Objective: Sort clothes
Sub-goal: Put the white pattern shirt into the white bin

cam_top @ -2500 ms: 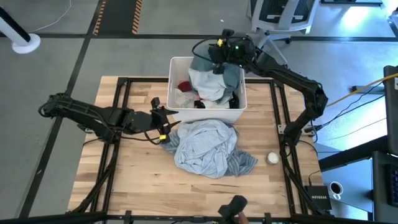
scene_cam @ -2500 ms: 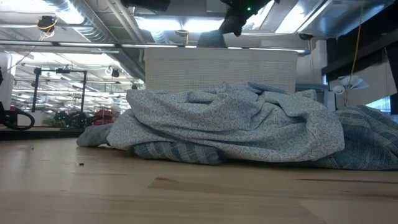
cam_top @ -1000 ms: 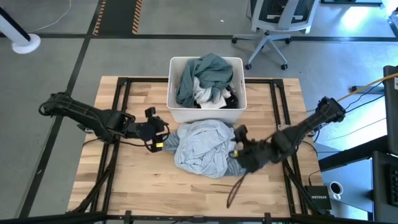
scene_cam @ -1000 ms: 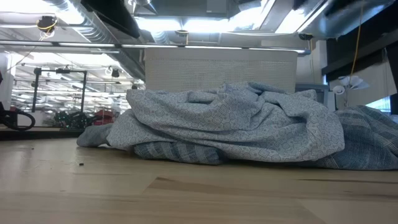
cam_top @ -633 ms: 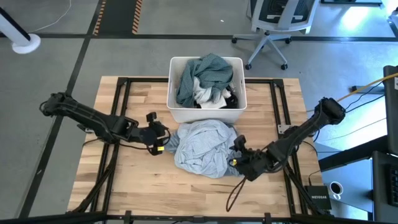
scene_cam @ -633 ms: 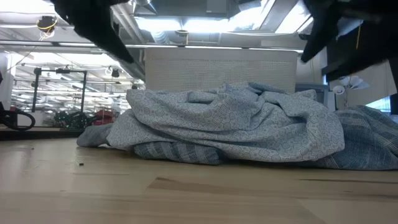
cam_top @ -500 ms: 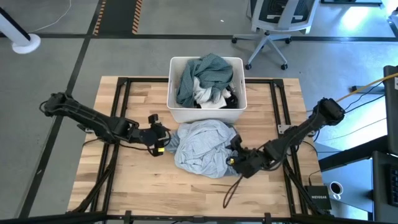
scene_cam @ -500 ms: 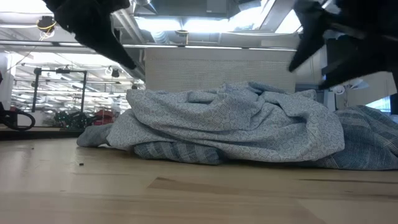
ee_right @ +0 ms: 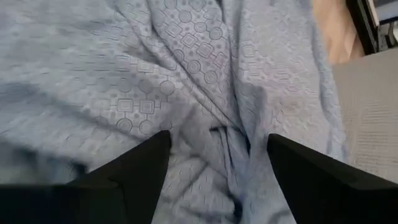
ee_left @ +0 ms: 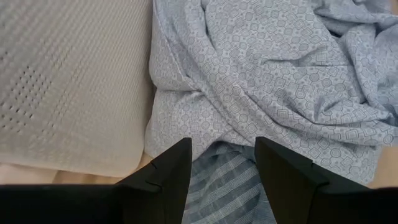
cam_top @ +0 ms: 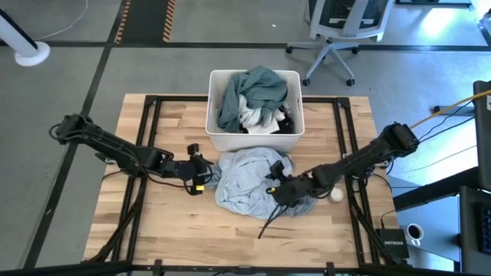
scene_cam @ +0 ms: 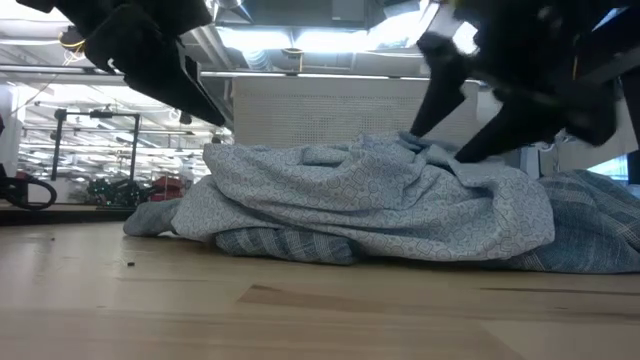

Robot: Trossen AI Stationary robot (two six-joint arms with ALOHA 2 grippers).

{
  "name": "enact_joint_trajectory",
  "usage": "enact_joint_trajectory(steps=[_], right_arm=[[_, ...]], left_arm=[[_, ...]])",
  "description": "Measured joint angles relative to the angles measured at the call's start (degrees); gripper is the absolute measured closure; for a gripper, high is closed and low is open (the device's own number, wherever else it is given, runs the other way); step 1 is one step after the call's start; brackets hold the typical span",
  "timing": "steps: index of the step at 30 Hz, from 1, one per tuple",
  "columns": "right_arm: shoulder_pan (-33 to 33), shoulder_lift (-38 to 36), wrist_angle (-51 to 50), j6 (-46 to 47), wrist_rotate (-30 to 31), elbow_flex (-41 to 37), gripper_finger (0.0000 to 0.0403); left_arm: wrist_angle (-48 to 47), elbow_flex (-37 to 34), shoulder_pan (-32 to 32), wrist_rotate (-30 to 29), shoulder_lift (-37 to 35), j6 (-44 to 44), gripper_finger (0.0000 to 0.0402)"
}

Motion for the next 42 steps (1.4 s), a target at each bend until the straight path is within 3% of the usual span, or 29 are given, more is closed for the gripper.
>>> enact_joint_trajectory(steps=[7,10,13,19,25,29,42], right_arm=[[-5.3,6.6,10.2,-0.1,-1.3,0.0,0.0118],[-6.6,8.1,11.0,0.2,-1.8,0.1,0.0142],[-7.1,8.1,10.0,1.5,-1.6,0.5,0.0204],[-6.9,7.8,6.5,0.0,0.0,3.6,0.0376],[-6.9,7.8,-0.7,-0.6,3.9,9.4,0.0363],[-6.9,7.0,-6.0,-1.7,4.6,14.1,0.0383],[-6.9,-0.5,-10.9,-4.7,9.8,23.2,0.0381]], left_arm=[[4.6,0.0,0.5,0.0,0.1,2.2,0.0231],[8.5,0.0,1.0,0.0,0.1,5.8,0.0231],[12.7,0.0,1.8,0.0,0.1,8.9,0.0231],[19.2,1.3,3.0,0.0,0.1,17.8,0.0231],[26.3,6.6,2.8,-0.1,-0.8,29.7,0.0231],[26.1,8.5,2.9,-0.1,-1.2,32.6,0.0231],[18.7,8.7,2.6,-0.5,-2.6,24.2,0.0231]])
